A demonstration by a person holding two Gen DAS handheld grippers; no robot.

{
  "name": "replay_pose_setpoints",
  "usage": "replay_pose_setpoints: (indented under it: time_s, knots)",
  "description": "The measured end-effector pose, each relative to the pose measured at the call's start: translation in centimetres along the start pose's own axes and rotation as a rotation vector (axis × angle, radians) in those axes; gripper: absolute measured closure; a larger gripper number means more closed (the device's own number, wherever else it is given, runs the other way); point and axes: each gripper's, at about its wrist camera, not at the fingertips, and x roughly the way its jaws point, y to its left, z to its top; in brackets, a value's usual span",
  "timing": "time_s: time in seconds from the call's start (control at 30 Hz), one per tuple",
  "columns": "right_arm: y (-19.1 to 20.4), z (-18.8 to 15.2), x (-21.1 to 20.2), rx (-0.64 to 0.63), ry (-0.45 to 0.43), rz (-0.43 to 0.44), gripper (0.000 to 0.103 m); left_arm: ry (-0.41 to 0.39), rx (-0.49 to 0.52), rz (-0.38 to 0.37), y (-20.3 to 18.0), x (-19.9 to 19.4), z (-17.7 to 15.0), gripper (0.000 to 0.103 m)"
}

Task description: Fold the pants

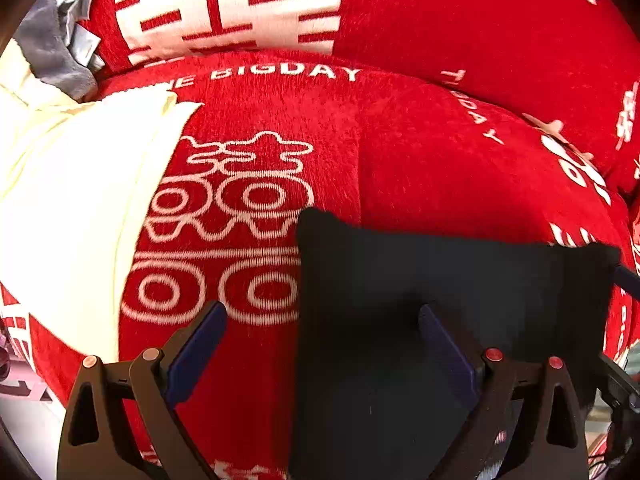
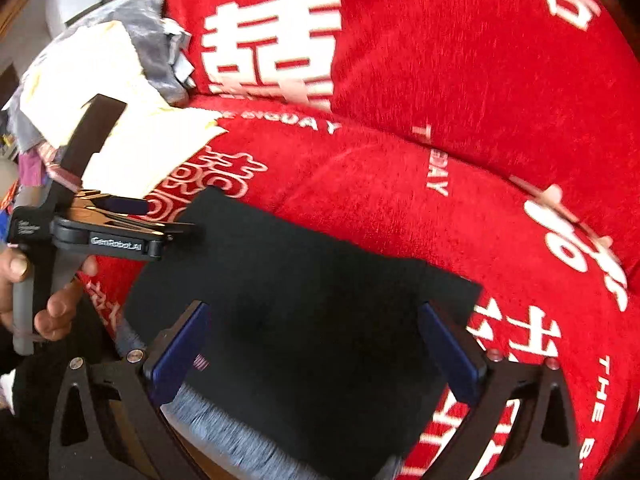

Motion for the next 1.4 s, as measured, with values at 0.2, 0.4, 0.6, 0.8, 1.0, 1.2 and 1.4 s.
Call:
replay_pose_setpoints:
  time_s: [0.2,0.4,0.6,0.8,1.0,1.2,1.4]
  knots:
    - [-2.1,0.7,3.9,0.086,0.092,0.045,0.0,0.068,-0.011,0.014,0.1,3.1,1.1,0.003]
    - [-3.1,-0.1,6.2,0.124,0.133,0.037,0.0,0.075,-0.041,-0.044,1.1,3.7,1.2,0.0]
    - [-1.9,1.0,3.6,0.128,0.083,-0.053,0.0,-0.037,-0.043,0.017,1.6,0.1,1.0,0.0]
    - [0.5,0.3,3.5,0.155,0.099,-0.128,0.0,-0.017,-0.035,0.042,1.7,0.0,-2.0,0.0]
    - [3.7,-2.6,3.1,0.038,0.082,-0.246,0.0,-0.01,-0.022,0.012,1.2,-0.8,-5.9,0.0]
    - [6.4,-7.2,0.2,0.028,0.085,-0.212,0.0,-0.003,0.019,0.031,0.1,-2.2,-9.4,0.0]
    - [7.5,-10.4,-0.4,-0.018,0.096,-0.252,0.0,0.01,0.007,0.017,0.0,-2.0,-11.0,0.0]
